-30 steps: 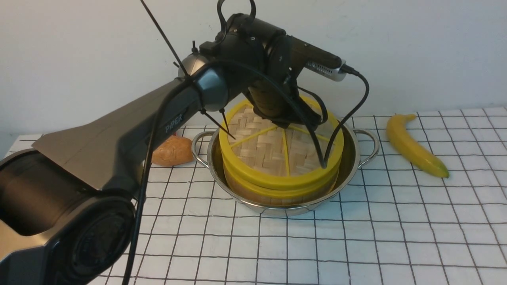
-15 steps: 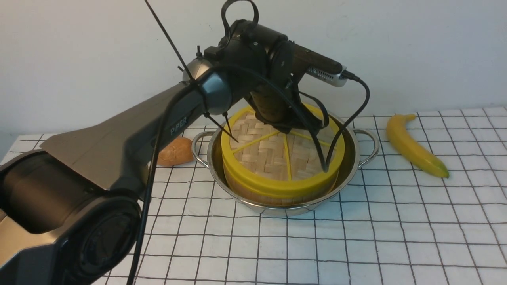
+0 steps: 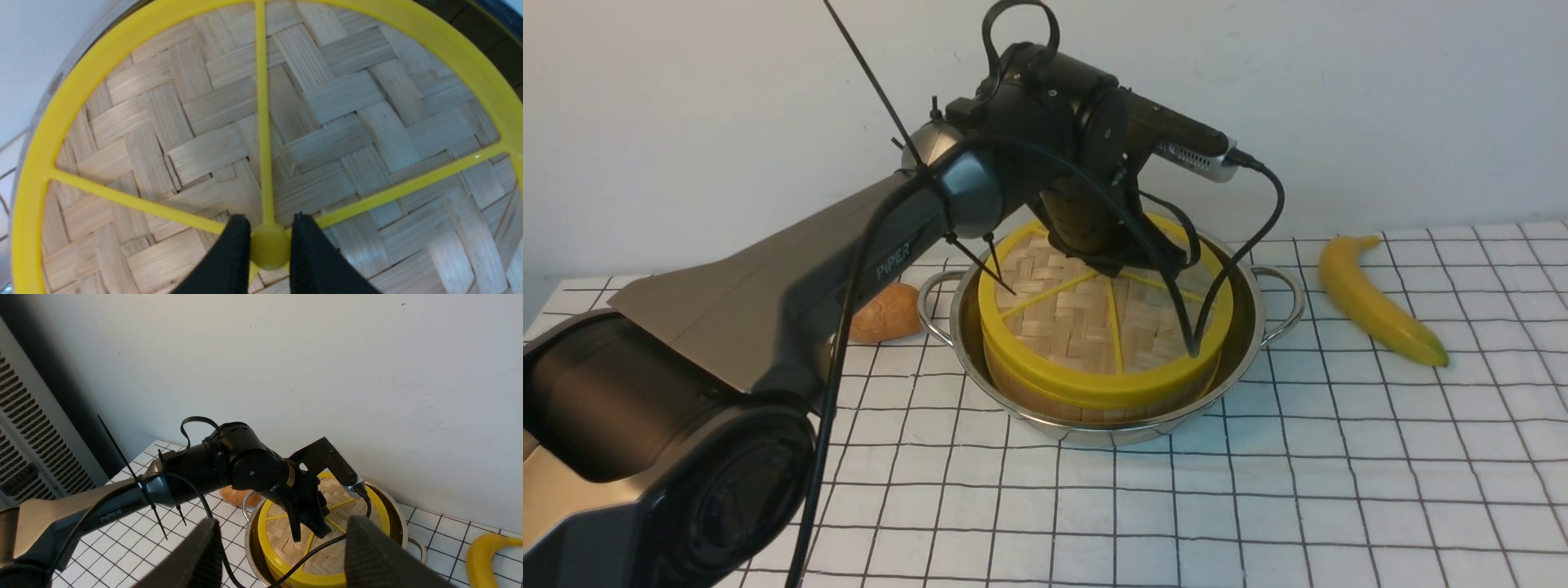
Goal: Place the steamer in the pot on the white tablecloth, and put the lid on the steamer.
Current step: 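Place the yellow bamboo steamer lid onto the steamer in the pot with the left gripper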
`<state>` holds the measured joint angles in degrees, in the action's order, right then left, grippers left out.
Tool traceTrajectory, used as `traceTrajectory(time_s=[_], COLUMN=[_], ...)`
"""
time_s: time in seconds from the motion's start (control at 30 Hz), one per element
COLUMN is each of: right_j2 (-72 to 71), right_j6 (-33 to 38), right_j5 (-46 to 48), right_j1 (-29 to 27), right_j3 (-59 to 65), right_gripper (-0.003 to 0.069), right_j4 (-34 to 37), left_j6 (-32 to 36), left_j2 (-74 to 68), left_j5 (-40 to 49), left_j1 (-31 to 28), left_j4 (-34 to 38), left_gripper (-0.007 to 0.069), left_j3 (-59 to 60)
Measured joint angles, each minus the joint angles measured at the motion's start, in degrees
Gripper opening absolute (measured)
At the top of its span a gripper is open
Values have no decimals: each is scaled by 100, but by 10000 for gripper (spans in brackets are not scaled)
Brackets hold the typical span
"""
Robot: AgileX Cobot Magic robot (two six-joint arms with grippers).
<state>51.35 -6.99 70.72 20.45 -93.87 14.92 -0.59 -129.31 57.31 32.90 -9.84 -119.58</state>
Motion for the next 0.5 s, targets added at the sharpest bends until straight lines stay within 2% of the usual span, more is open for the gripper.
traceTrajectory(time_s=[0.5], right_j2=[0], right_j6=[0], right_j5=[0], right_j1=[0], right_j3=[0], right_gripper=[407], right_j4=[0], left_j6=[-131], left_j2=[-11], left_j5=[38], left_j1=[0], left_j4=[-101], left_gripper=[116], left_j3=[0])
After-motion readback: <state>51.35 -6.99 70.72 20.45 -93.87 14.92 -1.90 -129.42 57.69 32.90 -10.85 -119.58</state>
